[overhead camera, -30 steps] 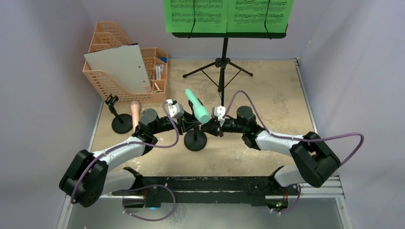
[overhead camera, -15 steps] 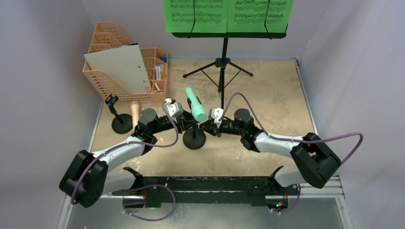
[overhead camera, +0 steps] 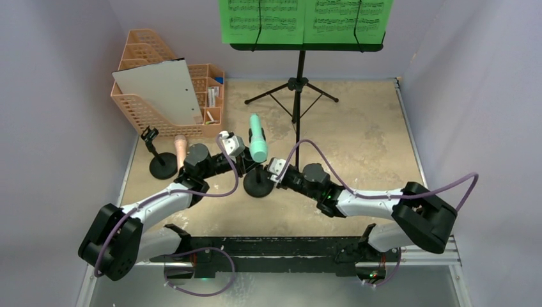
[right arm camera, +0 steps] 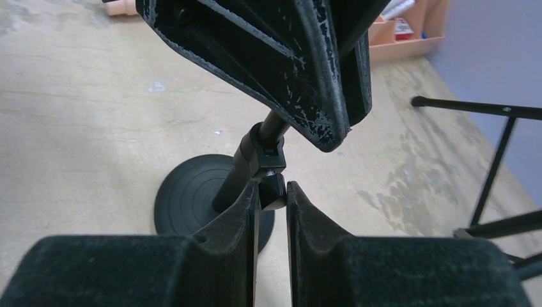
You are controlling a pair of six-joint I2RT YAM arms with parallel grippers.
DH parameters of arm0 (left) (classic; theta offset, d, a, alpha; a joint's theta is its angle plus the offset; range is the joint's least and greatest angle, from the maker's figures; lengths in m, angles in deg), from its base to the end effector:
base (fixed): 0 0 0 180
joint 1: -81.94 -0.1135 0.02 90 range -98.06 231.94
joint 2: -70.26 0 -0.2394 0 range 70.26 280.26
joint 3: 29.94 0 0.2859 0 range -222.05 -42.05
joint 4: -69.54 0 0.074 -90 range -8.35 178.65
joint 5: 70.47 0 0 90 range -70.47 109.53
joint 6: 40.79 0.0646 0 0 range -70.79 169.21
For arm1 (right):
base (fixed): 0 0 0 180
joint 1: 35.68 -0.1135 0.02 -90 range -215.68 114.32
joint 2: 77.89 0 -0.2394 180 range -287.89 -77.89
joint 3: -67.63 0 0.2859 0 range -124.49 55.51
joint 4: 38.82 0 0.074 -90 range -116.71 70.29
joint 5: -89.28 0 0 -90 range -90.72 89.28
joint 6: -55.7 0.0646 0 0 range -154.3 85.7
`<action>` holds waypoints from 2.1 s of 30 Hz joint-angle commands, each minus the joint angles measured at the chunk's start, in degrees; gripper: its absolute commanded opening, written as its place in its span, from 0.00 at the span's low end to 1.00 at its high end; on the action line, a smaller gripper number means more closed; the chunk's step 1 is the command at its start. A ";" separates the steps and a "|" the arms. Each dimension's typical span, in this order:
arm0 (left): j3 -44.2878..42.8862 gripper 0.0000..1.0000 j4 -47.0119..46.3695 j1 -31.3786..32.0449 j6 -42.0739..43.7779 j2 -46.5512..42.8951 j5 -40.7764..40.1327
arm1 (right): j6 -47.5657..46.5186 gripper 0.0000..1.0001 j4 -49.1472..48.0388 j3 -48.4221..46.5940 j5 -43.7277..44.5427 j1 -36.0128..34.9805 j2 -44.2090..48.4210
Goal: Pack up the instrument practice props
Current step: Unscrew the knob on the microphone stand.
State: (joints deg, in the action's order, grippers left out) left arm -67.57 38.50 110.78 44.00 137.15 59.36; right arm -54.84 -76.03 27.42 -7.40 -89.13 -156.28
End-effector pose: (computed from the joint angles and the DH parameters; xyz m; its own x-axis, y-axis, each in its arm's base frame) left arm 0.2420 -0.1805 0.1978 -0.0575 -0.0480 -0.9972 0.9299 0.3610 -0.0709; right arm 0.1933 0.2734 0.1689 0.2948 -0.1875 -0.9370 -0.8156 0.4616 -0.3490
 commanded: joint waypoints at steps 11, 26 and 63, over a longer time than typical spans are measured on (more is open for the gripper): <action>-3.70 0.00 1.39 0.02 -1.13 1.43 3.85 | -17.68 0.00 -9.88 -0.07 39.77 -16.41 -12.46; -3.80 0.00 1.41 -0.34 -1.82 1.57 3.59 | -49.70 0.00 -39.45 0.37 60.97 -22.99 -28.65; -2.68 0.00 -0.21 -0.94 -1.77 1.27 2.90 | 42.14 0.80 -0.09 8.05 -0.55 3.11 15.03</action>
State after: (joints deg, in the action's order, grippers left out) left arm -69.60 40.48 110.16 43.26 138.66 61.33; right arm -25.24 -72.44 34.80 5.12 -90.20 -143.25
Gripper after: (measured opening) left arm 0.189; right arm 0.791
